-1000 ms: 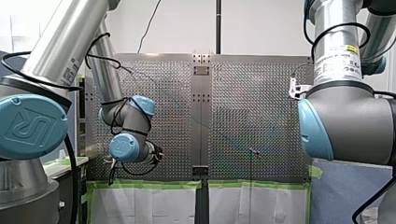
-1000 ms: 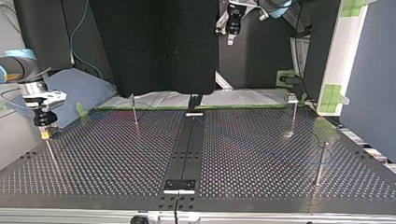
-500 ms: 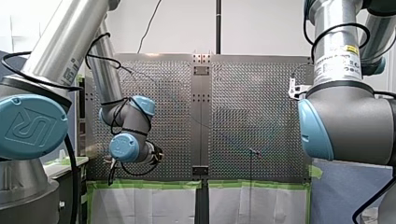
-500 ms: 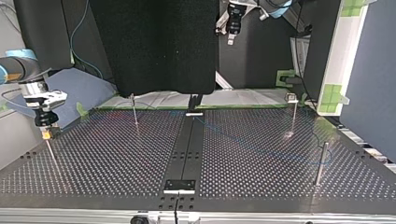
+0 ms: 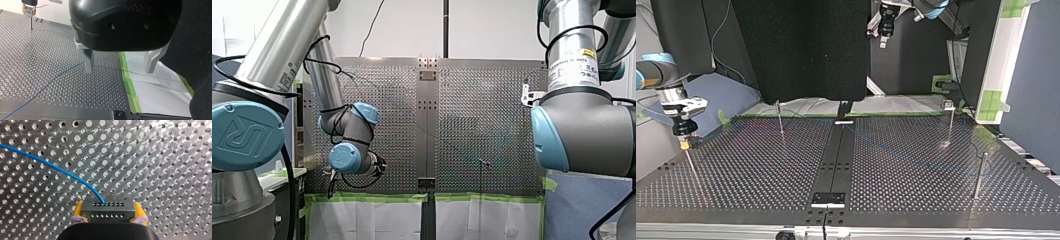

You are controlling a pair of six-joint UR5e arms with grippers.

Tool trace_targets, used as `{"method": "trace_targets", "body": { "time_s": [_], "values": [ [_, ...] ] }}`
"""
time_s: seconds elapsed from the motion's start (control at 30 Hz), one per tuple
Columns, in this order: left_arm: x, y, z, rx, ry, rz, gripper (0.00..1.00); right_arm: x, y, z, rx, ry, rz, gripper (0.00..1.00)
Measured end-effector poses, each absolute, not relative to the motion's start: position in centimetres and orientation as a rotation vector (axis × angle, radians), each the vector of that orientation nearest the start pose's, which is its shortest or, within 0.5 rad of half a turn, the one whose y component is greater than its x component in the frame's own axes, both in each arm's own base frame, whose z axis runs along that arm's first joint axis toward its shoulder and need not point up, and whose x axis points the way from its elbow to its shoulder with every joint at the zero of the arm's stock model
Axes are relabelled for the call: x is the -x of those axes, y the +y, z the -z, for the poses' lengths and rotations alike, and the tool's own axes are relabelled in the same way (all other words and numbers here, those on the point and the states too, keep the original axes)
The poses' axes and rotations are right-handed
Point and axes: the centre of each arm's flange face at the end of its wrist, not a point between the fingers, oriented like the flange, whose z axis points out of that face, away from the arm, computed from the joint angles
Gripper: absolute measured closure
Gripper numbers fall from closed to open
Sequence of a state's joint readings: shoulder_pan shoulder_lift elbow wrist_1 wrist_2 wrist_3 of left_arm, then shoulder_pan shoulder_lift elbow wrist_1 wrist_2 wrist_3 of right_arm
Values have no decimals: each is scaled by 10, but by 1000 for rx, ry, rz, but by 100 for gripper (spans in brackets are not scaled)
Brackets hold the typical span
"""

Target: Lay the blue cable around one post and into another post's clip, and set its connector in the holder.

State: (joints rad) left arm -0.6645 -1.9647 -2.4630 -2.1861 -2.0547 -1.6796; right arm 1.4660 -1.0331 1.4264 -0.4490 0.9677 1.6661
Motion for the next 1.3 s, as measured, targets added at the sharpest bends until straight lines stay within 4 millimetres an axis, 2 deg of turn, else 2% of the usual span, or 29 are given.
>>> {"method": "trace_targets", "body": {
  "time_s": [0.07,0.1,0.17,0.2,0.27,0.3,0.37,0.4,0.47,0.5,0.53,1.3],
  "values": [
    [-202,-268,-56,-192,1853,75,0,-119,-684,-282,-1508,-961,-1641,58],
    [-202,-268,-56,-192,1853,75,0,-119,-684,-282,-1508,-961,-1641,58],
    [-202,-268,-56,-192,1853,75,0,-119,-684,-282,-1508,-961,-1641,48],
    [-202,-268,-56,-192,1853,75,0,-119,-684,-282,-1508,-961,-1641,48],
    [-202,-268,-56,-192,1853,75,0,-119,-684,-282,-1508,-961,-1641,38],
    [-202,-268,-56,-192,1853,75,0,-119,-684,-282,-1507,-962,-1641,38],
    [-202,-268,-56,-192,1853,75,0,-119,-684,-282,-1507,-962,-1640,27],
    [-202,-268,-56,-192,1853,75,0,-119,-684,-282,-1506,-963,-1639,27],
    [-202,-268,-56,-192,1853,75,0,-118,-684,-281,-1504,-966,-1637,15],
    [-202,-268,-56,-192,1853,75,0,-118,-685,-281,-1502,-968,-1635,15],
    [-202,-268,-56,-193,1853,75,0,-118,-685,-281,-1500,-970,-1634,0],
    [-201,-268,-56,-192,1854,72,0,-119,-686,-281,-1483,-976,-1632,0]
  ]
}}
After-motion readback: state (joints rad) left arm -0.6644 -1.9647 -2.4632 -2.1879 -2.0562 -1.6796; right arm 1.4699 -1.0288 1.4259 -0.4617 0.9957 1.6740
